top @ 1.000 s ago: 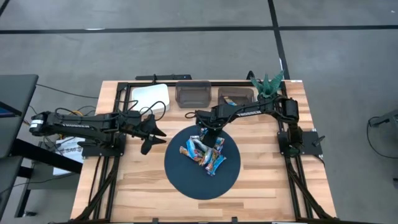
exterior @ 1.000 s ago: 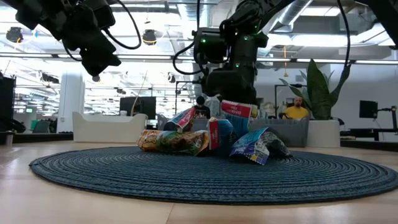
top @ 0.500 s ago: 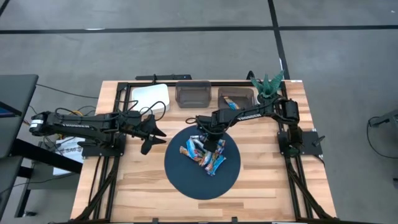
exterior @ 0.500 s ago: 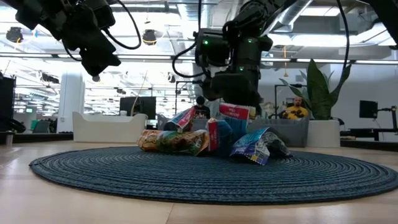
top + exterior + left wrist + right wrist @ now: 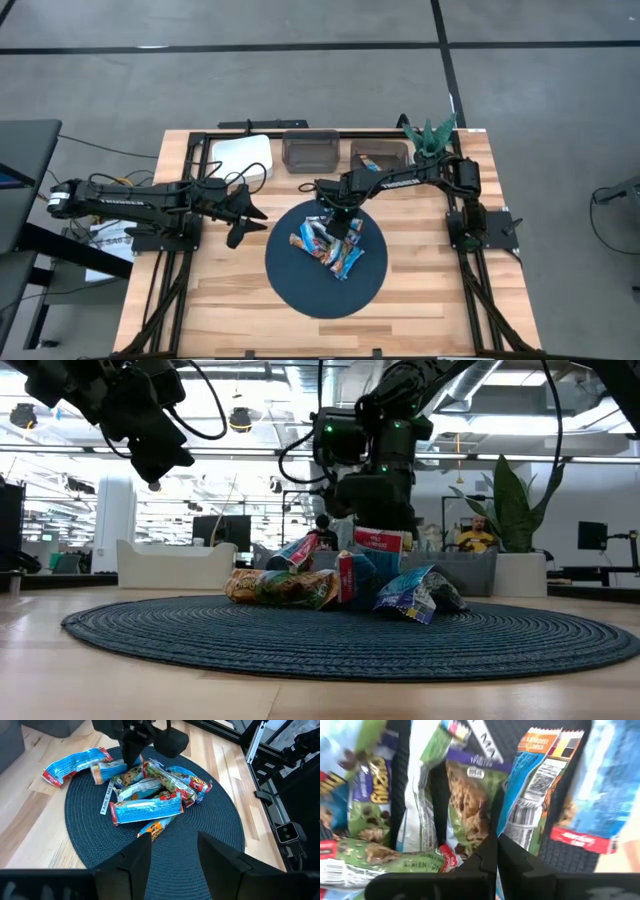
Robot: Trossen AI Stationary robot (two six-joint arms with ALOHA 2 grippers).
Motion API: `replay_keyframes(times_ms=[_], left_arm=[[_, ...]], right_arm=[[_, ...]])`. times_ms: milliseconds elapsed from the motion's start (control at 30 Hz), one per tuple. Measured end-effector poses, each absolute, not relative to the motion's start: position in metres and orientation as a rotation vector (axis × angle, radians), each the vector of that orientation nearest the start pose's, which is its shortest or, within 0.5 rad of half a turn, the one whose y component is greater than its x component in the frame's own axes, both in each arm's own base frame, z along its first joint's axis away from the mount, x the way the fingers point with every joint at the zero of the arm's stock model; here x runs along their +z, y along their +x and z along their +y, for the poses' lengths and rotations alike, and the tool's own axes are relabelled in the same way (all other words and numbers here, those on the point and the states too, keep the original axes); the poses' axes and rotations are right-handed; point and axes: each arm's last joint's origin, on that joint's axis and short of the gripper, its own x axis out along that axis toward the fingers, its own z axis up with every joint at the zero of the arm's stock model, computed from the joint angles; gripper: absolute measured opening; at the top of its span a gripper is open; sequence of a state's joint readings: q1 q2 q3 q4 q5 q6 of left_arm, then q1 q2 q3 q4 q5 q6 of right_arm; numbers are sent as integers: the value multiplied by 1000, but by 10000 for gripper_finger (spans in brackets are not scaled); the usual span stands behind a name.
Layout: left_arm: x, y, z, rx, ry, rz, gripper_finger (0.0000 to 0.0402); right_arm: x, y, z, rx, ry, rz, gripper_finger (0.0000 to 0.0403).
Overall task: Pick and place Granola Bars by type
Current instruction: Put the yellow granola bar into the right black bin
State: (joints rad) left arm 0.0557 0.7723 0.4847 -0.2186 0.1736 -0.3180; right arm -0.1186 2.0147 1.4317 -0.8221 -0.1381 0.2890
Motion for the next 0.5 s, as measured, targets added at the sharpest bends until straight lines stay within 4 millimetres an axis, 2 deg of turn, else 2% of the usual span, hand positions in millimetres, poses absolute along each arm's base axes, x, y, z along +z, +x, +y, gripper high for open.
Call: replay_keyframes(times_ms=[500], left_arm=[[229,167,5,-4,-370,514,153]], right_arm=[[224,398,-93,-295,507,1262,0]])
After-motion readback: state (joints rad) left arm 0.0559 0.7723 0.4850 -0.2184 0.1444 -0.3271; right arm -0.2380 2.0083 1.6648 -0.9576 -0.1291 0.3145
